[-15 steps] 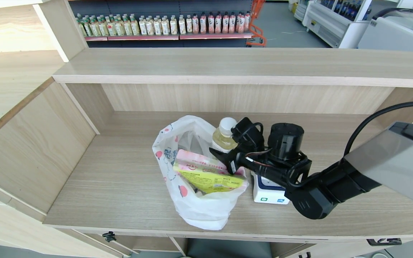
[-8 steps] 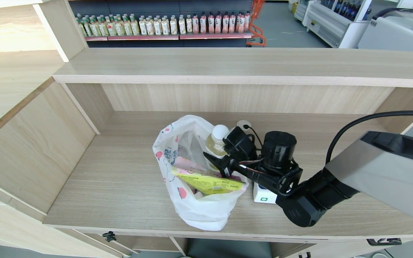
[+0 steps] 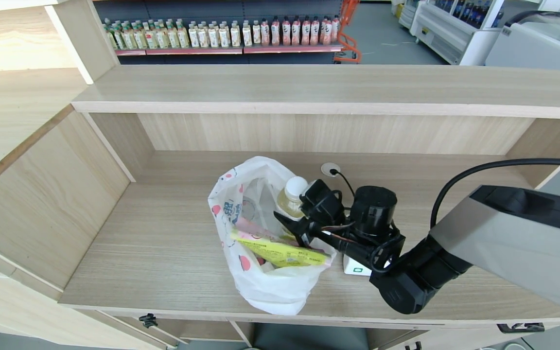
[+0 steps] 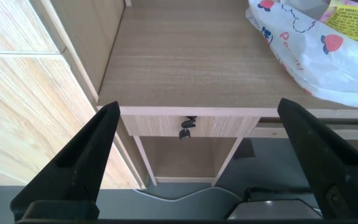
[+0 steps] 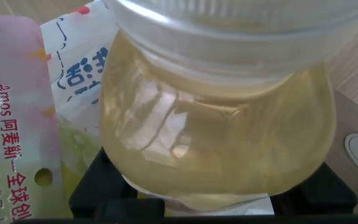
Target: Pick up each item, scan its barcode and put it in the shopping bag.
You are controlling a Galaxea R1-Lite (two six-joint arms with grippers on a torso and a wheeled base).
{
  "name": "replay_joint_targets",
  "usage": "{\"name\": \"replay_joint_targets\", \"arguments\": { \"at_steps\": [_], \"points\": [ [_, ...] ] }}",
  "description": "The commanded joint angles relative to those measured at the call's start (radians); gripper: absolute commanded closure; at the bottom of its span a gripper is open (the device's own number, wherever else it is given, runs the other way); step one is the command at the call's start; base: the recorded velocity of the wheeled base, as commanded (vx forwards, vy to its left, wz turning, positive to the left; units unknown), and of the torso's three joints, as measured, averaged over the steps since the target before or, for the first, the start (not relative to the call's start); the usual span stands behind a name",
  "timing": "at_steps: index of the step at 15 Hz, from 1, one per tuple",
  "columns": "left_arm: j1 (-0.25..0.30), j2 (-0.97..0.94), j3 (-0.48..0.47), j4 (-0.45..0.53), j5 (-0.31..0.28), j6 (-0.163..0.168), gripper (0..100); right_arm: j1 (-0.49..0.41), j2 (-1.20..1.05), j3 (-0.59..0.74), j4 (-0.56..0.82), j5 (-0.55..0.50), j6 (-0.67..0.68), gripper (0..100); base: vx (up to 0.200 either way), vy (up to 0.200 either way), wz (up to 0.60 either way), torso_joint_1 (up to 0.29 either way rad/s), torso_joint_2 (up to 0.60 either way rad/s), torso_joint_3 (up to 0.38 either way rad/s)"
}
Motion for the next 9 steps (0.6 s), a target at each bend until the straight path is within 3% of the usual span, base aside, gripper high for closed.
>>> {"name": "replay_joint_targets", "arguments": {
  "at_steps": [1,4,5,9],
  "points": [
    [0.000,0.002,0.000,0.000,0.000,0.000,0,-0.001,0.012,-0.001,-0.002,-0.001,-0.002,100,0.000,0.000,0.00,0.000,0.00,0.000],
    [0.000,0.002,0.000,0.000,0.000,0.000,0,-0.002,0.020,0.003,-0.014,-0.001,-0.002,100,0.000,0.000,0.00,0.000,0.00,0.000],
    [0.000,0.002,0.000,0.000,0.000,0.000,0,-0.002,0.020,0.003,-0.014,-0.001,-0.001,0,0.000,0.000,0.00,0.000,0.00,0.000],
    [0.000,0.002,0.000,0.000,0.000,0.000,0,-0.008,0.018,0.005,-0.019,-0.001,0.002,0,0.000,0.000,0.00,0.000,0.00,0.000]
  ]
}}
